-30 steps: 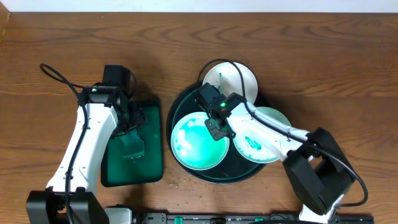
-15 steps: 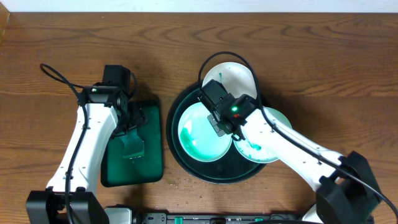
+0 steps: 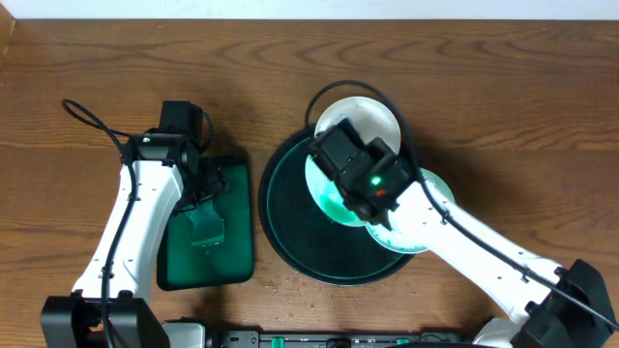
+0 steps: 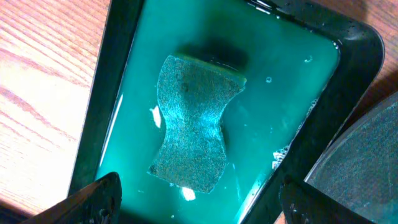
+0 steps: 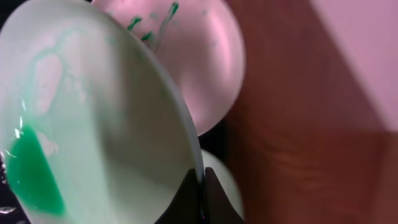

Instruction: Clean dirty plates on tray and stack at the side

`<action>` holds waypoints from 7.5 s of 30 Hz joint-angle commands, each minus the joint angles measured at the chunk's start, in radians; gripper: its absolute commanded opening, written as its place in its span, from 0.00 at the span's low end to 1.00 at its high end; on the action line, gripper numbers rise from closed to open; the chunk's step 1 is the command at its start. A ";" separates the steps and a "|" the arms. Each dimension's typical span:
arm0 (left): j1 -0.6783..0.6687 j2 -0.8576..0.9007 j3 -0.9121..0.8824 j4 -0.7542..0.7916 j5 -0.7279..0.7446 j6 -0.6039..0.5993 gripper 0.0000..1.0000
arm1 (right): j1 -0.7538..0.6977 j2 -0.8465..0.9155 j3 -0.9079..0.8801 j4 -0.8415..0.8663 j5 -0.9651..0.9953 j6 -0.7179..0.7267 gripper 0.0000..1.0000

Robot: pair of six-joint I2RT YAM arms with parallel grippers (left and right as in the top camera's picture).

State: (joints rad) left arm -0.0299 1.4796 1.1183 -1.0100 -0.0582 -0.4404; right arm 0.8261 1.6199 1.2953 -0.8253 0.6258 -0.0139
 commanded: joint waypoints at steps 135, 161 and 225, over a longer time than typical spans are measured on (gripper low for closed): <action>0.000 -0.009 -0.002 -0.003 -0.001 0.005 0.82 | -1.076 0.290 0.188 -0.044 -0.533 0.358 0.01; 0.000 -0.009 -0.002 -0.006 -0.001 0.005 0.82 | -0.950 -0.015 0.221 -0.264 -0.989 -0.116 0.73; 0.000 -0.009 -0.002 -0.003 -0.001 0.005 0.82 | -0.837 0.004 -0.415 0.040 -0.943 0.296 0.01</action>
State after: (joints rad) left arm -0.0299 1.4796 1.1183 -1.0107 -0.0578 -0.4408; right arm -0.0227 1.6215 0.8886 -0.7918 -0.3244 0.2611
